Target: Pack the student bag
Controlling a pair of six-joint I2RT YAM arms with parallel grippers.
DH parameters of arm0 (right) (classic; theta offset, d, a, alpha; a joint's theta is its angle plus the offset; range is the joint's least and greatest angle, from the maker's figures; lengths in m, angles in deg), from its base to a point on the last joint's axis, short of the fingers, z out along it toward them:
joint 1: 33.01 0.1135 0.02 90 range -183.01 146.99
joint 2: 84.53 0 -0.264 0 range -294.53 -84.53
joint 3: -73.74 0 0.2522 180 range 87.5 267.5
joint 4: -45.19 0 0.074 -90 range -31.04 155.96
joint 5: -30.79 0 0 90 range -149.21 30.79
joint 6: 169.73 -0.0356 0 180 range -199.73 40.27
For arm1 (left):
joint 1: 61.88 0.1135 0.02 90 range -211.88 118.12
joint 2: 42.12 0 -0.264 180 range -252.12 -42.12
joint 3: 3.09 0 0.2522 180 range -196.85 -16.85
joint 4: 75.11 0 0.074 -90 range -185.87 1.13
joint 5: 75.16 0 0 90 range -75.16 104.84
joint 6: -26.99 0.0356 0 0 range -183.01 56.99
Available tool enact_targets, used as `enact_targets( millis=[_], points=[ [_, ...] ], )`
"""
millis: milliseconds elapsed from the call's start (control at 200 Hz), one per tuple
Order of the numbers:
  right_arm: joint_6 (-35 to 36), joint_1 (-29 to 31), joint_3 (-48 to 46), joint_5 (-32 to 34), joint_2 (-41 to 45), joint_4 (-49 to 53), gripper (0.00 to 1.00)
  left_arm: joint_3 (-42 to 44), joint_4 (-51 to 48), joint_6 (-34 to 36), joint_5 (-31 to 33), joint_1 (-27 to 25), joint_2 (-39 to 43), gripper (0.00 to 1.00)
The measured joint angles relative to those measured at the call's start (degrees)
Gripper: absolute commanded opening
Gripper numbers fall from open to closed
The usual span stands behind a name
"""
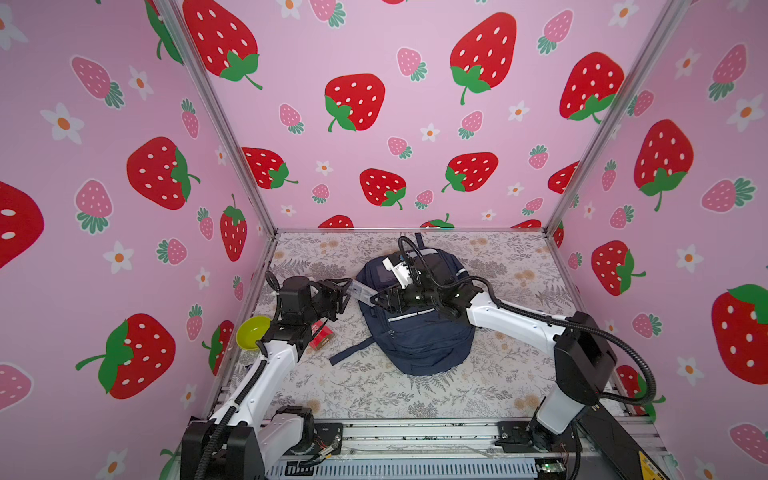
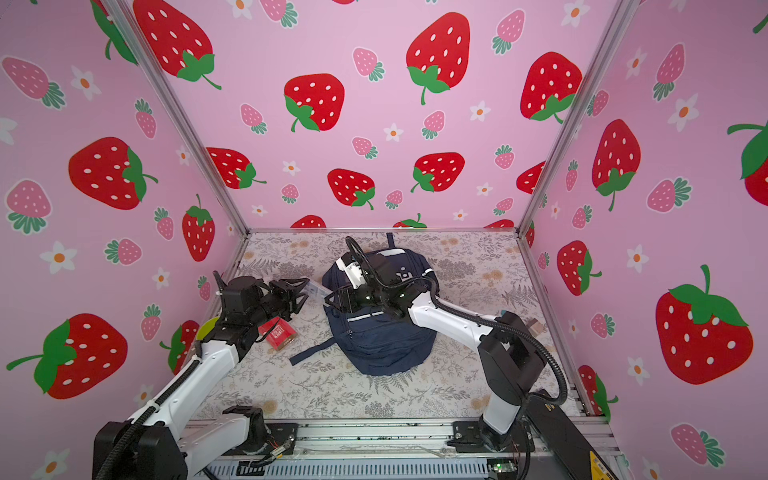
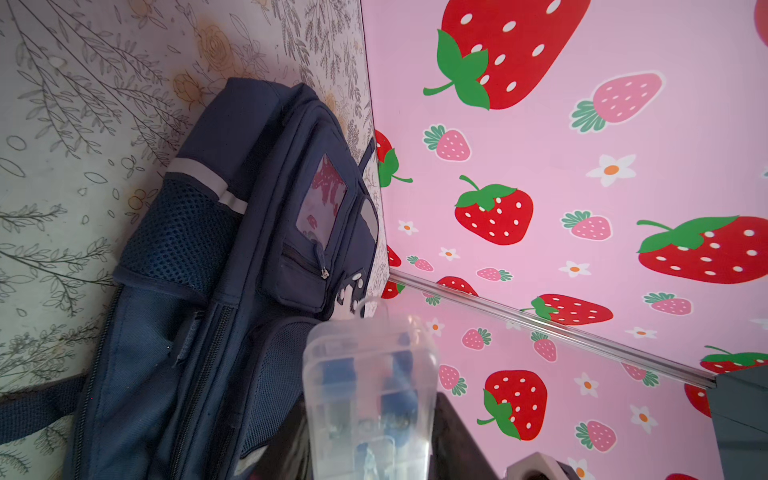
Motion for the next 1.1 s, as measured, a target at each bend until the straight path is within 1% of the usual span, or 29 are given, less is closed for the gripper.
enact_targets(
  millis=[115,205,225,410,455,470,525,565,625,685,760,850,1015,1100],
  points=[
    [-0.2,0.3,0.1,-0.2,-0.3,-0.1,0.44,0.0,0.3,-0.2,-0.2,-0.1,0.0,0.28],
    [-0.5,0.5,0.4,-0.4,-0.4,-0.1,0.30,0.2,0.8,-0.6,-0.4,-0.1,0.0,0.28],
    [-0.1,0.6,0.5,-0.5,-0.4,-0.1,0.28,0.3,1.0,-0.7,-0.4,-0.1,0.0,0.28],
    [-0.5,0.9,0.8,-0.6,-0.6,-0.2,0.25,1.3,1.4,-1.2,-0.4,-0.1,0.0,0.30],
    [-0.4,0.9,1.0,-0.5,-0.8,0.0,0.22,1.4,1.4,-1.2,-0.4,-0.1,0.0,0.33],
    [-0.4,0.9,1.0,-0.5,-0.8,0.1,0.20,1.4,1.4,-1.2,-0.3,-0.1,0.0,0.35],
    [0.0,0.8,1.3,0.1,-0.9,0.7,0.16,1.4,1.6,-1.2,-0.3,-0.1,0.0,0.44],
    [0.0,0.8,1.6,0.3,-0.9,1.2,0.15,1.4,1.6,-1.2,-0.3,-0.1,0.0,0.51],
    [0.4,0.8,1.8,0.6,-0.9,1.7,0.13,1.4,1.6,-0.8,-0.6,-0.1,0.0,0.57],
    [0.6,0.8,2.2,0.9,-0.9,2.2,0.10,1.4,1.5,-0.7,-0.9,-0.1,0.0,0.60],
    [0.8,0.8,2.6,1.1,-0.9,2.7,0.08,1.4,1.1,0.1,-1.2,-0.1,-0.1,0.64],
    [1.1,0.5,2.6,1.5,-0.9,3.3,0.04,1.4,0.2,0.7,-1.4,-0.1,-0.1,0.68],
    [1.3,-0.7,2.6,2.2,-0.9,5.3,0.02,0.6,-3.1,3.2,-1.5,-0.1,-0.5,0.71],
    [1.4,-2.2,2.6,2.7,-0.6,6.2,0.01,-1.5,-6.4,6.1,-1.5,-0.1,-1.0,0.71]
  ],
)
